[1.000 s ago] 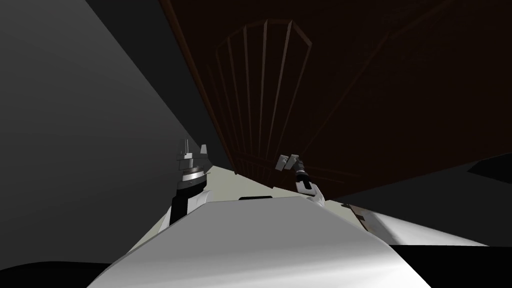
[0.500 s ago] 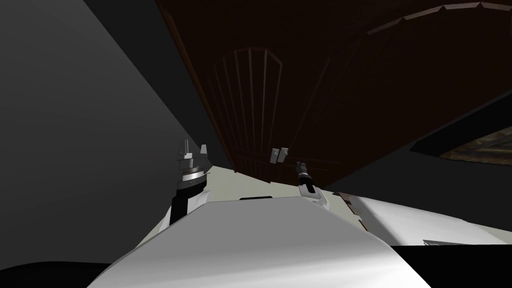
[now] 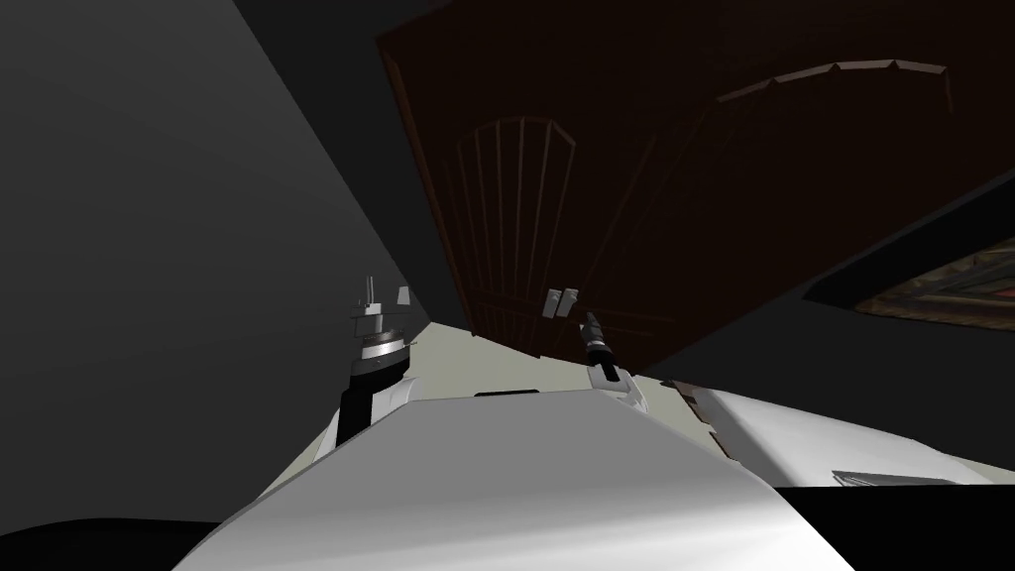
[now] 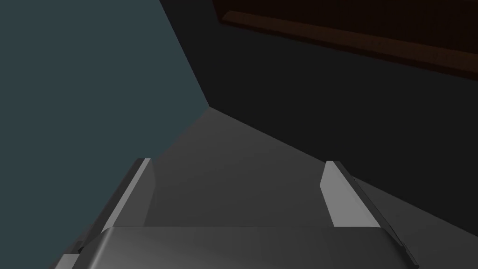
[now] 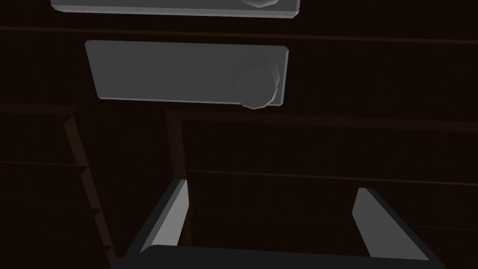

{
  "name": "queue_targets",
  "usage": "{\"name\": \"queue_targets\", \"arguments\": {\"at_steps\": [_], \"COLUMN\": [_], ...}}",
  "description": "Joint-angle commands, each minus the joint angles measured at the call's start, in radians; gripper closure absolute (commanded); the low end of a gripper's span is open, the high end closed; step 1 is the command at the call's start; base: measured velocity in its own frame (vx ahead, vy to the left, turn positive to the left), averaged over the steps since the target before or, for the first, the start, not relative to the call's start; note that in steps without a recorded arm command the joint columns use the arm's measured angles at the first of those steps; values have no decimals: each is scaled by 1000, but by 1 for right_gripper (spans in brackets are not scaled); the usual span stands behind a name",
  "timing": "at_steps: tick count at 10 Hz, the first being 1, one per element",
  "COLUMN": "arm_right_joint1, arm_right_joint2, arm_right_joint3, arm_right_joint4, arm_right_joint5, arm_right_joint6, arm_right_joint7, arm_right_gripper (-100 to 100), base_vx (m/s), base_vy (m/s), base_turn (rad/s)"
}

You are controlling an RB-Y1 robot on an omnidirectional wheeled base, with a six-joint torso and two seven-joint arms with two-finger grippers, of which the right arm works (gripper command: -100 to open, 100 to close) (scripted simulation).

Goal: Pull the door open

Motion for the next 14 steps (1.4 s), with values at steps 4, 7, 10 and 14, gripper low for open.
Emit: {"name": "queue_targets", "arguments": {"at_steps": [4, 7, 10, 14], "arm_right_joint1": [29, 29, 9, -39], "arm_right_joint2": [-35, -46, -36, 0], "arm_right_joint3": [-75, -103, -91, -31], "arm_right_joint4": [28, 43, 46, 36], "arm_right_joint5": [-12, -17, -17, -10], "arm_right_joint6": [11, 14, 10, -3], "arm_right_joint7": [11, 19, 23, 26], "arm_right_gripper": [-100, -100, -100, -100], "base_vx": [-6, 85, 178, 201], "base_vy": [-79, -65, -58, 60], "base_turn": [-132, -50, 35, 159]}}
